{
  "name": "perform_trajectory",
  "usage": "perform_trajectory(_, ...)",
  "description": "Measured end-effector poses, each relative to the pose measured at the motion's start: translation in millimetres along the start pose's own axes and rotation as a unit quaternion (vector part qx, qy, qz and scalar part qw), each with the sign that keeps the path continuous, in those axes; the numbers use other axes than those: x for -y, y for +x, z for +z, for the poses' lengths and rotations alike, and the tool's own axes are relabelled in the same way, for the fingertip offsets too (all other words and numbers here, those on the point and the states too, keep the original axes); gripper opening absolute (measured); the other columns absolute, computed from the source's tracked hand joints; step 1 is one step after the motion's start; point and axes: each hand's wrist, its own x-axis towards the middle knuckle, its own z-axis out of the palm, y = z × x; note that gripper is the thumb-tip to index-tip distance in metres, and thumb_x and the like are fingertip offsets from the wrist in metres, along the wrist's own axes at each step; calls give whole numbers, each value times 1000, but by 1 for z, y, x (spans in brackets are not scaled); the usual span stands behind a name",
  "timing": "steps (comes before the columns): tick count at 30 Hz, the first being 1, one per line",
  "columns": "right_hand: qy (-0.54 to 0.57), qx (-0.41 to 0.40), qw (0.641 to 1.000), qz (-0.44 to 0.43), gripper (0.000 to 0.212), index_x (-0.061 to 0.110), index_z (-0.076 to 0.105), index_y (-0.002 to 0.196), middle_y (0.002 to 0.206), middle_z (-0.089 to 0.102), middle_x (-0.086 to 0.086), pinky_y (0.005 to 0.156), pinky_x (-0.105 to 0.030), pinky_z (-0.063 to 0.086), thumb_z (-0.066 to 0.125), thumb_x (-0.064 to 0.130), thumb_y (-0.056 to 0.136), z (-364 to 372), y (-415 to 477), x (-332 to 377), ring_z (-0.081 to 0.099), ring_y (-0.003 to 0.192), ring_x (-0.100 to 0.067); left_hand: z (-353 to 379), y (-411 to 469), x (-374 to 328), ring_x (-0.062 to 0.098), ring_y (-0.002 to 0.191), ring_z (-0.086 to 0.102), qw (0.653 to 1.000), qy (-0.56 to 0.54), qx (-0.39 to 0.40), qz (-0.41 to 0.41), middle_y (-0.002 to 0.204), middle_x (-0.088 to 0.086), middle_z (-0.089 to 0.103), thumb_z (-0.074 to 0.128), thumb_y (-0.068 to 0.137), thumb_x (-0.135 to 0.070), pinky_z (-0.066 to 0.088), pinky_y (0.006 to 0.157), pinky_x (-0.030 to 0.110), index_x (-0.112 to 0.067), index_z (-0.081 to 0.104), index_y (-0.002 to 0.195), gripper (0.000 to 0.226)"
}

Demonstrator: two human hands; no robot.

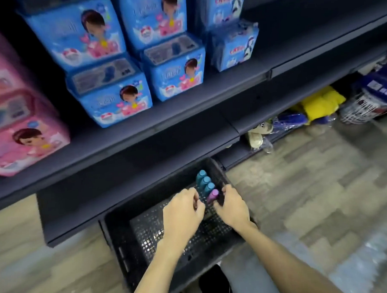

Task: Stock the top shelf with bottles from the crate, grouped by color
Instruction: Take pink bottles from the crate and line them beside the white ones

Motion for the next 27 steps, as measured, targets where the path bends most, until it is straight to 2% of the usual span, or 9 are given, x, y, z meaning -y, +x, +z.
perform_trajectory(3, 6, 22, 1000, 16, 50, 13, 44, 130, 127, 55, -7, 93, -40, 48, 63, 36, 90, 35, 26, -23, 57, 116, -29, 40, 12, 8, 12, 79, 59, 1000, -7, 17, -25, 84, -9, 59, 50, 85, -37, 50, 67, 33, -28, 53, 87, 10)
perform_trajectory(8, 26, 32, 999, 31, 51, 10, 43, 133, 132, 50, -9, 92, -37, 47, 64, 30, 91, 97, 76, -57, 53, 120, -29, 103, 34, 25, 13, 79, 56, 998, -10, 48, -34, 84, -10, 57, 50, 85, -35, 49, 67, 33, -27, 51, 84, 8)
perform_trajectory(12, 3, 60, 998, 33, 64, 11, 30, 148, 144, 42, -10, 94, -39, 47, 60, 31, 95, 143, 109, -80, 54, 122, -31, 140, 44, 50, 11, 75, 54, 998, 12, 60, -26, 81, -11, 54, 50, 86, -36, 49, 64, 32, -28, 51, 85, 8)
perform_trajectory(17, 49, 41, 997, 35, 56, 12, 33, 146, 149, 35, -7, 100, -39, 45, 57, 26, 97, 184, 128, -97, 53, 124, -29, 165, 52, 78, 6, 73, 52, 997, 17, 70, -28, 83, -13, 53, 49, 89, -35, 46, 62, 26, -31, 53, 90, 6)
perform_trajectory(19, 59, 18, 997, 46, 51, 16, 35, 144, 145, 39, -7, 100, -41, 45, 55, 28, 98, 191, 132, -100, 53, 122, -29, 171, 57, 83, 6, 73, 52, 997, 14, 75, -29, 83, -14, 53, 49, 90, -35, 45, 62, 26, -31, 53, 91, 6)
perform_trajectory(21, 58, -6, 997, 50, 44, 18, 40, 138, 133, 49, -7, 94, -41, 49, 55, 28, 98, 197, 138, -101, 58, 114, -28, 177, 61, 86, 6, 73, 53, 996, 12, 77, -30, 83, -14, 54, 50, 90, -35, 43, 61, 25, -31, 54, 91, 6)
perform_trajectory(24, 63, -30, 996, 55, 34, 15, 48, 129, 118, 61, -6, 85, -32, 50, 56, 27, 98, 204, 147, -105, 62, 103, -24, 185, 70, 88, 7, 73, 53, 996, 10, 80, -32, 82, -14, 55, 50, 89, -35, 40, 60, 25, -31, 53, 89, 5)
perform_trajectory(27, 71, -10, 992, 106, 30, 12, 55, 120, 110, 68, -9, 82, -29, 46, 58, 31, 97, 211, 152, -111, 65, 101, -25, 192, 83, 88, 10, 74, 53, 997, 11, 74, -35, 83, -13, 56, 51, 89, -35, 39, 61, 28, -30, 54, 90, 6)
